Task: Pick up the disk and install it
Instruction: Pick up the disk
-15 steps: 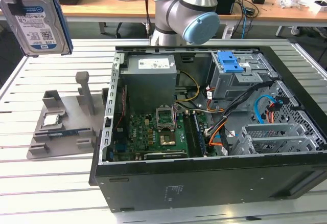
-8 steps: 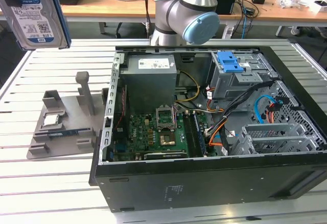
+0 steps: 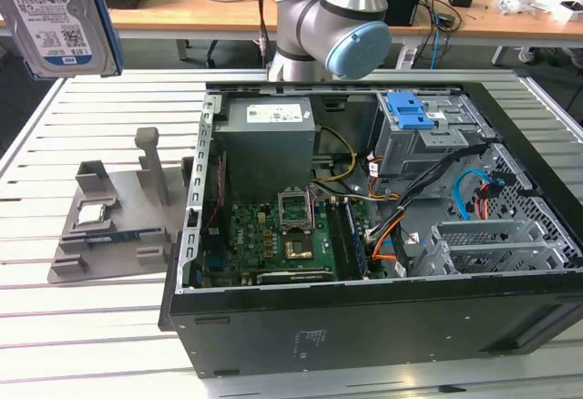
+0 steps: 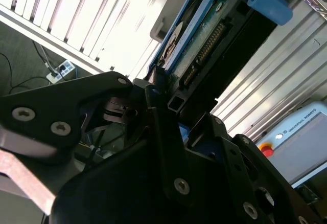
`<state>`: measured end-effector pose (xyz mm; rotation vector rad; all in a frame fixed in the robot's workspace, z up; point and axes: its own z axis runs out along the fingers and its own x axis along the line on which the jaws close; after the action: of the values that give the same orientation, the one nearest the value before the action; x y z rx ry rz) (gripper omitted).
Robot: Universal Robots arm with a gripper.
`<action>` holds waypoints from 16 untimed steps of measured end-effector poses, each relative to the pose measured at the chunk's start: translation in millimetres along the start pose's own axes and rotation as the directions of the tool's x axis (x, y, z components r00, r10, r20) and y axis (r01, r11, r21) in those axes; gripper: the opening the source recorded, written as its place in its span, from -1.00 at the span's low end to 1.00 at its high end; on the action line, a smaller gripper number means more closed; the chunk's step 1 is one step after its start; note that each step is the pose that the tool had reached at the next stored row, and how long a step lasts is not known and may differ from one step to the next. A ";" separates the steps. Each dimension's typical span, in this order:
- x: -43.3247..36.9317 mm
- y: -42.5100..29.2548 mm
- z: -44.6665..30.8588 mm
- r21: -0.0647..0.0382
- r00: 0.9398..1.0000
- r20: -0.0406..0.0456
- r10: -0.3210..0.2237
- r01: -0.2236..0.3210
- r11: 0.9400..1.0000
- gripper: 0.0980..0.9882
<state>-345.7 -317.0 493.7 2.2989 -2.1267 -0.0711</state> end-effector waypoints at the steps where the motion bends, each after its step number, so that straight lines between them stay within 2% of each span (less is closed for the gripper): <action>1: -0.1 0.1 -3.2 0.000 1.000 0.000 0.000 0.000 1.000 -0.40; 10: -0.9 1.0 -27.4 0.000 1.000 0.001 0.000 0.000 1.000 -0.40; 16: -0.9 1.1 -29.4 0.000 1.000 0.001 0.000 0.000 1.000 -0.40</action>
<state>-345.7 -316.9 523.1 2.2996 -2.1271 -0.0721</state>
